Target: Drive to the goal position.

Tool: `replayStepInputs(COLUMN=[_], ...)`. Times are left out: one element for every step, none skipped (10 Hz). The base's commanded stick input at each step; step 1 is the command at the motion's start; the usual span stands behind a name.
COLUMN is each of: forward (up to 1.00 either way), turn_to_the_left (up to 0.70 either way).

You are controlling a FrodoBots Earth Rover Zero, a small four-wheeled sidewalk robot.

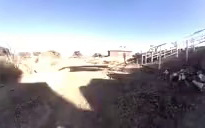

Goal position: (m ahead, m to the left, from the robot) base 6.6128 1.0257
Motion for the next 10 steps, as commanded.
replayStepInputs(forward=[0.50, 0.50, 0.50, 0.50, 0.50, 0.50, 0.50, 0.50, 0.50, 0.50], turn_to_the_left=[0.10, 0.50, 0.50, 0.06, 0.00, 0.00, 0.00, 0.00, 0.00, 0.00])
